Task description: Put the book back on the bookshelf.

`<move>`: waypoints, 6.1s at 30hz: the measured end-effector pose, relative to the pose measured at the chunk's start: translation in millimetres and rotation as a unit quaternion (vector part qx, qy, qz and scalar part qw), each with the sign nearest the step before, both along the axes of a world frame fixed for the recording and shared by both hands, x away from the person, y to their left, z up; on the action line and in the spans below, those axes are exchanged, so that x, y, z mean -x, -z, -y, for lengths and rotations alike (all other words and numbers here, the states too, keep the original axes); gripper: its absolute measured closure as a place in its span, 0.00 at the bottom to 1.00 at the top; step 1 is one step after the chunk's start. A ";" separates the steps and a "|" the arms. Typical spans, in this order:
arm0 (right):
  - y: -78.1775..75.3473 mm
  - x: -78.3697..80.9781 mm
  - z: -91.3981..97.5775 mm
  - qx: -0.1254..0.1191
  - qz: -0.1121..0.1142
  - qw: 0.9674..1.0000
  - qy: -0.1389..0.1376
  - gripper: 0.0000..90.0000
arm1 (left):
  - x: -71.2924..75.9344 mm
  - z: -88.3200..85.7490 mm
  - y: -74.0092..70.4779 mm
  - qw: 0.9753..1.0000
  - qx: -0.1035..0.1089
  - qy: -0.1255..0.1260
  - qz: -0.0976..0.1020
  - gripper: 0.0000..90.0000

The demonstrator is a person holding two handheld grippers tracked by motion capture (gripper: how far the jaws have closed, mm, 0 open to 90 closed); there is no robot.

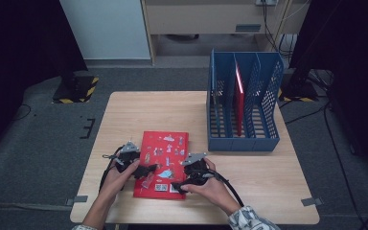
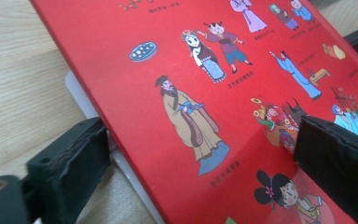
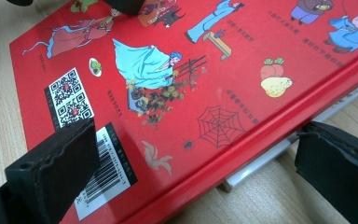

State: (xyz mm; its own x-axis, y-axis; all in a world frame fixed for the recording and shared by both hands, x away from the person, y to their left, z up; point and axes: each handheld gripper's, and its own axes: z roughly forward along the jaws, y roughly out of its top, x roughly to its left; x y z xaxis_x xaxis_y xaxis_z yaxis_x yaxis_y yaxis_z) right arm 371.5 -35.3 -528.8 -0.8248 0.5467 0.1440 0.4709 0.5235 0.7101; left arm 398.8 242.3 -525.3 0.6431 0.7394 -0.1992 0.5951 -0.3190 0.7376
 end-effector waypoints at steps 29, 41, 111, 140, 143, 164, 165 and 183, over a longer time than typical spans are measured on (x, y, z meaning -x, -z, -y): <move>-18.5 -1.2 -10.1 0.015 0.015 1.000 0.021 0.11 | 14.7 -7.7 -26.5 0.999 0.003 -0.026 0.042 0.27; -23.5 -3.8 -10.1 0.017 0.011 0.999 0.025 0.16 | 16.7 -10.7 -30.8 0.999 0.000 -0.028 0.044 0.31; -64.7 -17.9 -24.5 0.040 0.024 0.997 0.064 0.37 | 19.5 -19.1 -71.6 0.996 -0.014 -0.040 0.081 0.47; -75.0 -23.1 -27.2 0.030 0.023 0.997 0.071 0.41 | 17.3 -22.0 -81.4 0.996 -0.013 -0.025 0.089 0.50; -75.0 -22.4 -27.2 0.031 0.027 0.997 0.069 0.41 | 16.0 -22.4 -80.5 0.996 -0.011 -0.025 0.088 0.49; -100.5 -19.2 -37.7 0.018 0.046 0.996 0.072 0.54 | 29.4 -35.3 -102.7 0.994 -0.008 -0.055 0.099 0.56; -101.2 -19.2 -37.1 0.015 0.047 0.996 0.070 0.55 | 30.1 -36.1 -103.5 0.994 -0.009 -0.054 0.100 0.56; -118.7 -37.2 -29.9 -0.006 0.065 0.995 0.074 0.58 | 12.6 -26.0 -124.7 0.991 -0.025 -0.043 0.128 0.56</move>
State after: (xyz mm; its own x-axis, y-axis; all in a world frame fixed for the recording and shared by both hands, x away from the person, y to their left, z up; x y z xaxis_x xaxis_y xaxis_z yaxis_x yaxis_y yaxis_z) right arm 408.7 -5.4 -410.1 -0.7472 0.6628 0.0488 0.4469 0.4467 0.7751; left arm 386.2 268.2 -400.6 0.6017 0.7987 -0.0002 0.4178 -0.3145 0.8524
